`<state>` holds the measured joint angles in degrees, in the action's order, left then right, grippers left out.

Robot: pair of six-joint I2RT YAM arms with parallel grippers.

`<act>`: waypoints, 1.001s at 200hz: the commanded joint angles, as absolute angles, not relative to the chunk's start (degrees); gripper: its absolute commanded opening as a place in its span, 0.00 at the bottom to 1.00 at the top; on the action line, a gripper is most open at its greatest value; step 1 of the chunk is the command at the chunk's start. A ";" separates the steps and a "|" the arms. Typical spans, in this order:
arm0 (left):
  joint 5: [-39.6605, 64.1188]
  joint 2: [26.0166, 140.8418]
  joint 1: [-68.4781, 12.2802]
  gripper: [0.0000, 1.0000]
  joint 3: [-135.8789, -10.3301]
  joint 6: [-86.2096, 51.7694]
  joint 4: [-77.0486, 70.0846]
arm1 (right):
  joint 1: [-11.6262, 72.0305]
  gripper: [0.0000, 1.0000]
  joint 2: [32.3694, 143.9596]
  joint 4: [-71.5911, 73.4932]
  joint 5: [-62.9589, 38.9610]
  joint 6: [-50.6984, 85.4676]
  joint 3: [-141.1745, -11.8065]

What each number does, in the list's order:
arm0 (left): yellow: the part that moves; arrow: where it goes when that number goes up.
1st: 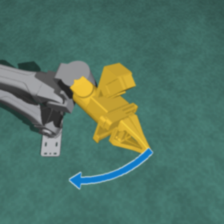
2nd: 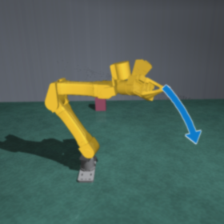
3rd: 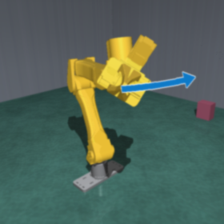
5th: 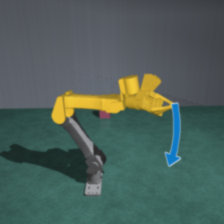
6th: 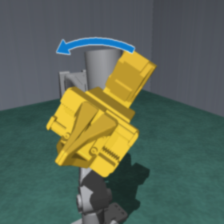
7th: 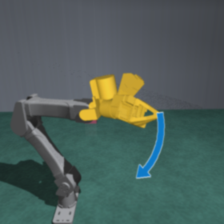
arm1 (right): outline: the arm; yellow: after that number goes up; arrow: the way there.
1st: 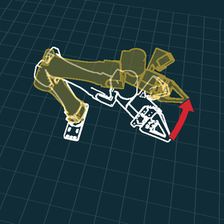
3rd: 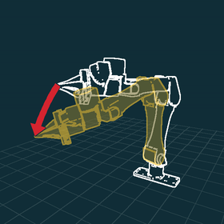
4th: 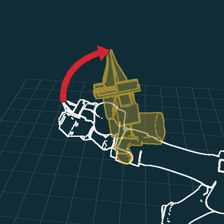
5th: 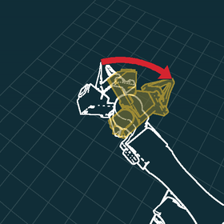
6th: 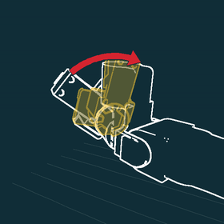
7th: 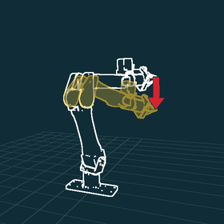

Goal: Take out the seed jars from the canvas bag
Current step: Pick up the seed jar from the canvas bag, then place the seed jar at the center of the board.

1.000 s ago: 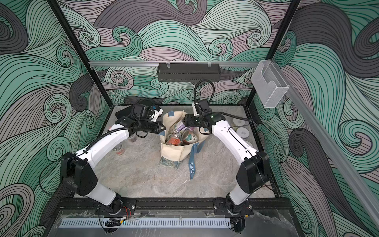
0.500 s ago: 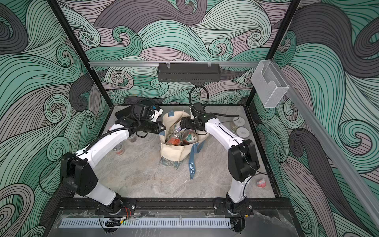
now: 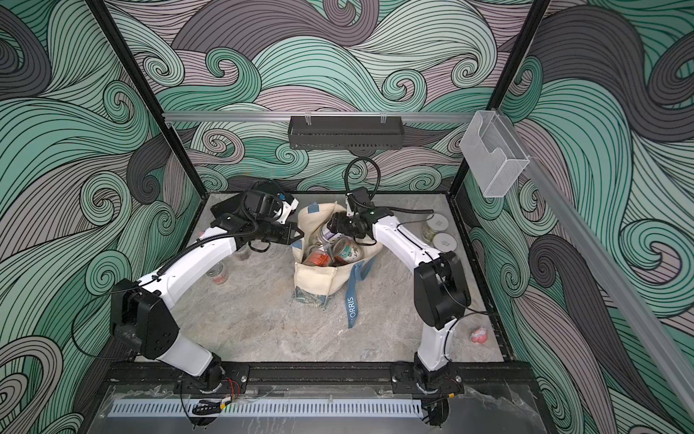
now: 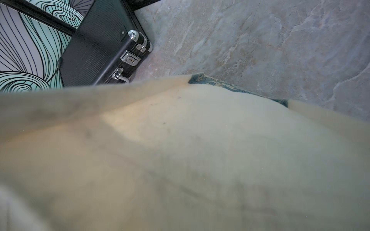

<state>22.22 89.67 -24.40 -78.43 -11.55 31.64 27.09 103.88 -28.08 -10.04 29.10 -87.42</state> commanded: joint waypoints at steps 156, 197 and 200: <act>19.91 87.29 -23.03 0.00 -79.43 -11.47 30.67 | 5.63 0.60 70.39 -45.18 4.03 18.62 -75.16; 19.85 87.54 -22.79 0.00 -79.45 -11.44 30.68 | 4.57 0.61 77.04 -44.13 5.80 19.06 -72.64; 19.86 87.49 -22.77 0.00 -79.45 -11.50 30.68 | 4.57 0.61 77.61 -44.05 6.14 19.07 -72.56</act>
